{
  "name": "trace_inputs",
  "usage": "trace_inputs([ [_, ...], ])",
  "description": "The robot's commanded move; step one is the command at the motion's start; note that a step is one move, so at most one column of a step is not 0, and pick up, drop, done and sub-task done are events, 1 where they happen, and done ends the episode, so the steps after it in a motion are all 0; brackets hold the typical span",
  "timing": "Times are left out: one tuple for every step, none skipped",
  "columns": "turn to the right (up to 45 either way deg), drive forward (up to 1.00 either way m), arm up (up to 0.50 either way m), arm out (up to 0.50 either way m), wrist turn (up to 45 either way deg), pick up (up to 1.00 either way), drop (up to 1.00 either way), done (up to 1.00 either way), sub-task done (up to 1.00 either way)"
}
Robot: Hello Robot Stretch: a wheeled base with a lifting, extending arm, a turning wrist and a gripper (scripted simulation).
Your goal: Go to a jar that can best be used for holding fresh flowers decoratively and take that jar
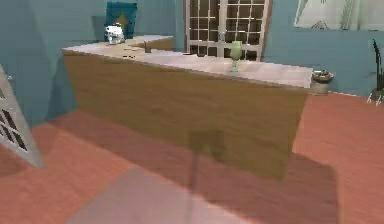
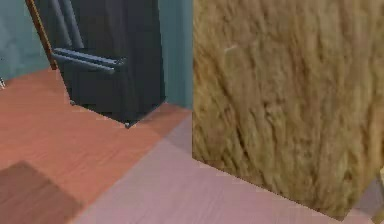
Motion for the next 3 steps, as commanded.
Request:
trace_inputs([
  [-45.0,0.00,0.00,0.00,0.0,0.00,0.00,0.00,0.00],
  [-45.0,0.00,0.00,0.00,0.0,0.00,0.00,0.00,0.00],
  [-45.0,0.00,0.00,0.00,0.0,0.00,0.00,0.00,0.00],
])
